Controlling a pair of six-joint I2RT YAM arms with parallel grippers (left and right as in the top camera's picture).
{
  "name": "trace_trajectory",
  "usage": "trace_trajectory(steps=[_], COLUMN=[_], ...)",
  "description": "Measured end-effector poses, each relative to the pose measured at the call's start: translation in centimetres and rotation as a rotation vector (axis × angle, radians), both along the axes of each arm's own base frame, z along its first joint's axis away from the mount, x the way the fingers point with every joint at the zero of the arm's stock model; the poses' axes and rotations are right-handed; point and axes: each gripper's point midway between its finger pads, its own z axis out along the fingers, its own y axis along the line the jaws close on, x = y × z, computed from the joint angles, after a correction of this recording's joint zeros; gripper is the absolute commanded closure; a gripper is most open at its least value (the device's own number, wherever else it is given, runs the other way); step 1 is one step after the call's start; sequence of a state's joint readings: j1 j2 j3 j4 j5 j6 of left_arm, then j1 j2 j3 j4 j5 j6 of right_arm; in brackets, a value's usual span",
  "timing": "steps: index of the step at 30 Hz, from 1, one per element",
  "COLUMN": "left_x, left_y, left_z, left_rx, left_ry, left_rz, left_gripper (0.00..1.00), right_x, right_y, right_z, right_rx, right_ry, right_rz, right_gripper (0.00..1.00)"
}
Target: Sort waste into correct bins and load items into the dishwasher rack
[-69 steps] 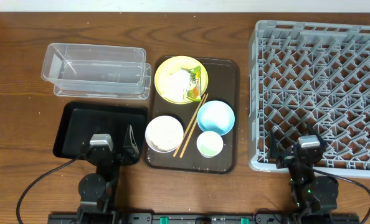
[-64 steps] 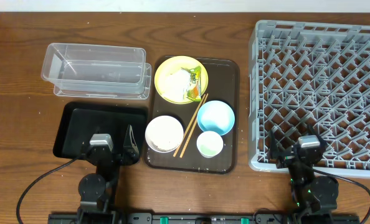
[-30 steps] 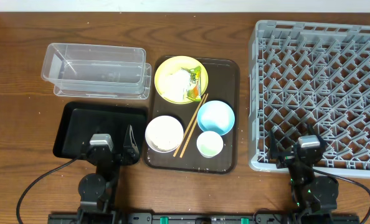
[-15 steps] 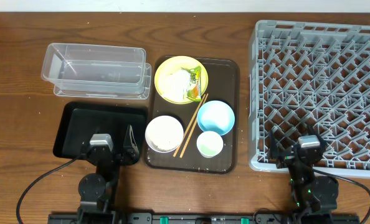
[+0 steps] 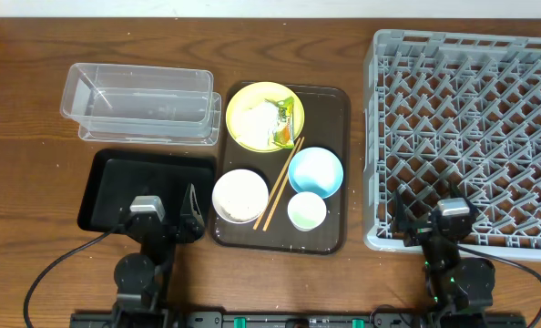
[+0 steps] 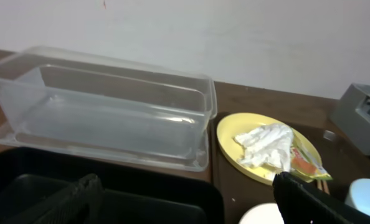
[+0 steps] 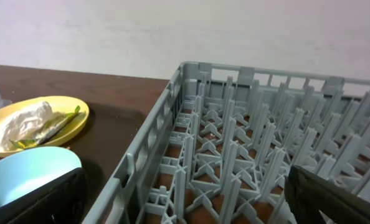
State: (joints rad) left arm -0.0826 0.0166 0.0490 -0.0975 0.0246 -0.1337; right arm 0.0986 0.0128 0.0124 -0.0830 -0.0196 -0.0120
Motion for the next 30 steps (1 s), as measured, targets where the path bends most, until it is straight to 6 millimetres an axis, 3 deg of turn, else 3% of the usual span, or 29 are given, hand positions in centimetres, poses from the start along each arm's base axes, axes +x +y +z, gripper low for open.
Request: trace_trajectory(steps=[6, 14, 24, 30], left_x=[-0.9, 0.0, 1.9, 2.3], left_y=[0.1, -1.2, -3.5, -4.2], left_z=[-2.1, 2.2, 2.2, 2.5], left_rx=[0.009, -0.011, -0.056, -0.082], left_ry=[0.195, 0.346, 0.776, 0.967], left_rz=[0.003, -0.059, -0.163, -0.187], left_gripper=[0.1, 0.09, 0.09, 0.1], right_x=[-0.2, 0.5, 2.4, 3.7], right_y=[-0.4, -0.5, -0.3, -0.1], right_z=[1.1, 2.8, 2.9, 2.4], right_rx=[0.049, 0.047, 0.0, -0.015], right_ry=[0.046, 0.232, 0.666, 0.803], right_rz=[-0.028, -0.046, -0.064, -0.065], right_gripper=[0.01, 0.01, 0.01, 0.01])
